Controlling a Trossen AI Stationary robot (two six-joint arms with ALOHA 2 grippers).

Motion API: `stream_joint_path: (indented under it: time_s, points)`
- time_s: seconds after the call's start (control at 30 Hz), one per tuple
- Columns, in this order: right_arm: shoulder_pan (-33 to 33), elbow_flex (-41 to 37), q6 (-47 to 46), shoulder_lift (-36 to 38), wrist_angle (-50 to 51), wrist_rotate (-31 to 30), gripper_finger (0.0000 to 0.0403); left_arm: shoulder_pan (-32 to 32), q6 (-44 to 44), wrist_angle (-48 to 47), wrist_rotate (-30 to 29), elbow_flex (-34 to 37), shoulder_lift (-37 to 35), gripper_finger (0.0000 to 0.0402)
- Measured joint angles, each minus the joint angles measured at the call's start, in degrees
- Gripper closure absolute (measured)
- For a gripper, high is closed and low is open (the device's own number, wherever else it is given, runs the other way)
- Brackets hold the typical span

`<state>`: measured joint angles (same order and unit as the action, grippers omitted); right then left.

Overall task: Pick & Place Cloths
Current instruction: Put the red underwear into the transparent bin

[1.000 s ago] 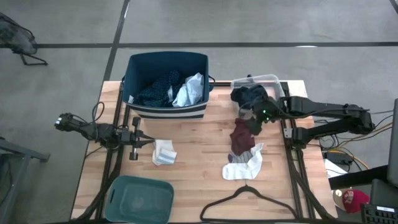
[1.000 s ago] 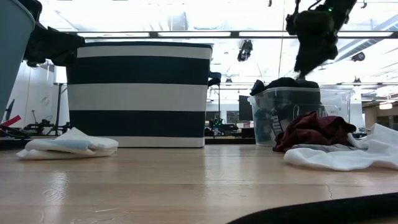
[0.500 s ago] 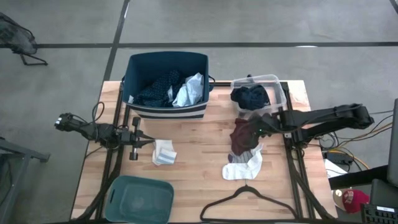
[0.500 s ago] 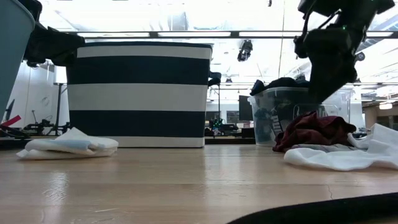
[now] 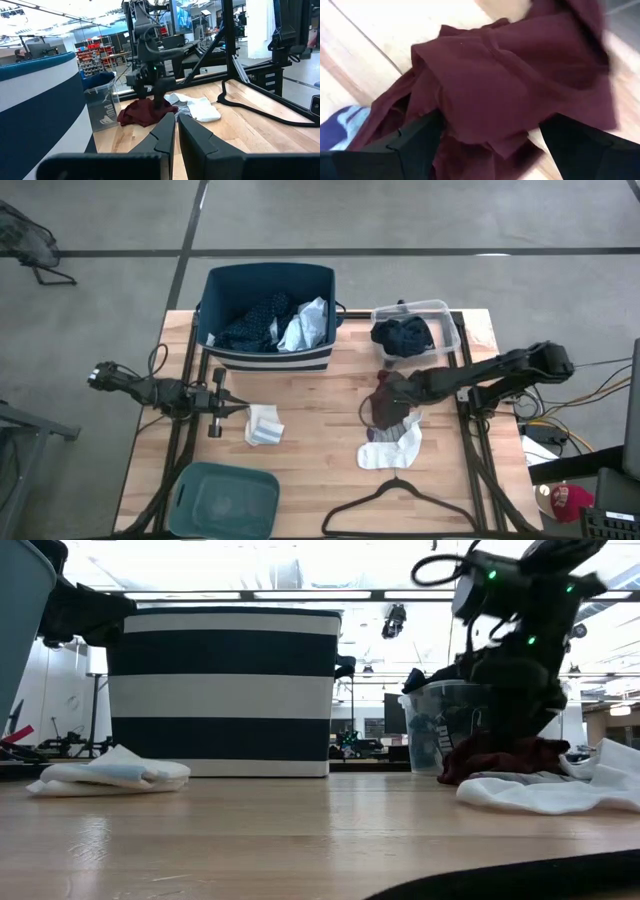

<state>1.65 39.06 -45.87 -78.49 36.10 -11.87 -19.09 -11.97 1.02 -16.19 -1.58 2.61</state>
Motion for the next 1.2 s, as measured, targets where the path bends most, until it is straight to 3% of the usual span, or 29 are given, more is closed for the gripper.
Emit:
stream_joint_path:
  time_s: [0.17, 0.33, 0.7, 1.03, 1.2]
  points:
    - [0.00, 0.05, 2.73, -6.03, -3.02, 0.29, 0.0115, 0.00, 0.00, -0.09, 0.00, 0.00, 0.02, 0.0371]
    - [0.02, 0.34, 4.33, -8.24, -3.93, 0.76, 0.0185, 0.00, 0.00, -0.15, 0.00, 0.00, 0.02, 0.0371]
    - [0.00, 1.62, 9.79, -0.93, -4.36, 1.40, 0.0383, 0.00, 0.00, -0.17, 0.00, 0.00, 0.02, 0.0371]
    - [-0.01, 4.39, 14.47, 9.24, -5.01, 0.70, 0.0390, 0.00, 0.00, -0.20, 0.00, 0.00, 0.02, 0.0371]
    - [0.00, 5.63, 17.33, 15.30, -5.12, -6.53, 0.0385, 0.00, 0.00, -0.22, 0.00, 0.00, 0.02, 0.0371]
